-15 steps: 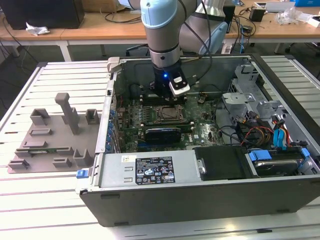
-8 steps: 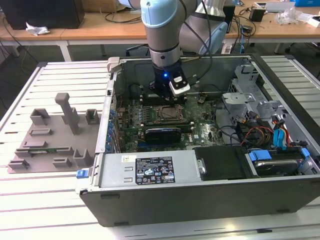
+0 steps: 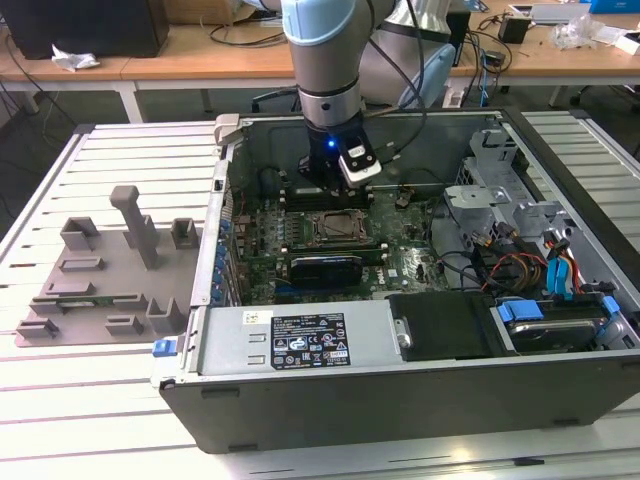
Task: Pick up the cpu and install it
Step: 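Install the first cpu locking lever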
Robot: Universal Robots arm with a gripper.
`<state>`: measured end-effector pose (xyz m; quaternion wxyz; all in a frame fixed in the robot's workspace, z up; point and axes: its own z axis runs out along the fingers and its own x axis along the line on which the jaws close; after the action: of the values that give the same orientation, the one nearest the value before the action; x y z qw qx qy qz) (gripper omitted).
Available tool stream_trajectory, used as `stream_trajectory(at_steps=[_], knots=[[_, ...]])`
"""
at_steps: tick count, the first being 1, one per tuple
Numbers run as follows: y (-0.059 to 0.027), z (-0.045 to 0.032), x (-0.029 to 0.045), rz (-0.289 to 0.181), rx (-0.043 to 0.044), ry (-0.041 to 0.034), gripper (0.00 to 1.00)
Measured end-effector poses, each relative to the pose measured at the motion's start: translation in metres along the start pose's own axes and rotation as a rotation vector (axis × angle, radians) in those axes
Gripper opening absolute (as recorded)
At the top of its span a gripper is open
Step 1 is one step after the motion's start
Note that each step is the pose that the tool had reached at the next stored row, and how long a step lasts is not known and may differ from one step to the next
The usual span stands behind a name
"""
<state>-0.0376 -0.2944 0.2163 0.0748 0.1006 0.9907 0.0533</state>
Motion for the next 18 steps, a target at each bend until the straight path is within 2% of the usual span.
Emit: stream_trajectory(at_steps=[2,3,4,5,6,8,9,13,14,15,16,17,18], knots=[[0.0004,-0.0033,-0.0007,-0.008,0.0491,-0.0095,0.11],[0.0005,-0.0036,-0.0008,-0.010,0.0672,-0.0128,0.11],[0.0006,-0.0036,-0.0011,-0.015,0.0995,-0.0182,0.11],[0.0007,-0.0035,-0.0014,-0.019,0.1231,-0.0210,0.11],[0.0008,-0.0035,-0.0025,-0.025,0.1618,-0.0235,0.11],[0.0012,-0.0031,-0.0039,-0.030,0.1976,-0.0233,0.11],[0.0014,-0.0030,-0.0053,-0.032,0.2108,-0.0202,0.11],[0.0015,-0.0029,-0.0059,-0.032,0.2120,-0.0170,0.11],[0.0016,-0.0028,-0.0059,-0.032,0.2126,-0.0134,0.11],[0.0016,-0.0026,-0.0060,-0.033,0.2153,0.0028,0.11],[0.0013,-0.0027,-0.0061,-0.032,0.2168,0.0280,0.11],[0.0008,-0.0028,-0.0063,-0.032,0.2168,0.0588,0.11],[0.0007,-0.0027,-0.0064,-0.032,0.2182,0.0769,0.11]])
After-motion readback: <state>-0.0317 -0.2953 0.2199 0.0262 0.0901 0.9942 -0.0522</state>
